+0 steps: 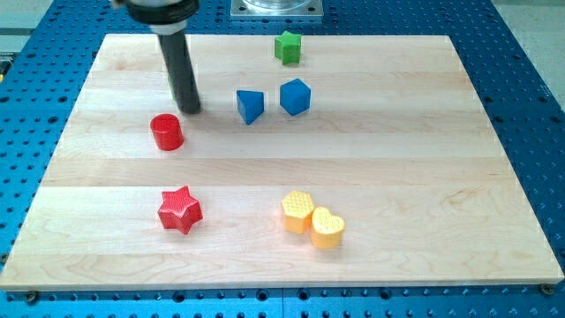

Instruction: Slide the green circle into the green star

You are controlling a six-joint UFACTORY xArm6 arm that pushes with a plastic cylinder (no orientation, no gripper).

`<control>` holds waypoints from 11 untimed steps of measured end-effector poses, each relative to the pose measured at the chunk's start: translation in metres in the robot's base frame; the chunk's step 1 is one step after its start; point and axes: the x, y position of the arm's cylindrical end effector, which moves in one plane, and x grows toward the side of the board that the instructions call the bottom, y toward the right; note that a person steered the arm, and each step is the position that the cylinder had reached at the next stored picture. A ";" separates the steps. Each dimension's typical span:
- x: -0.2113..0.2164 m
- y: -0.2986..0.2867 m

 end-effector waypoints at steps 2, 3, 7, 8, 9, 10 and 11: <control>0.034 -0.073; 0.020 -0.075; -0.071 -0.004; -0.079 0.051; -0.060 0.037; -0.066 0.092; -0.066 0.105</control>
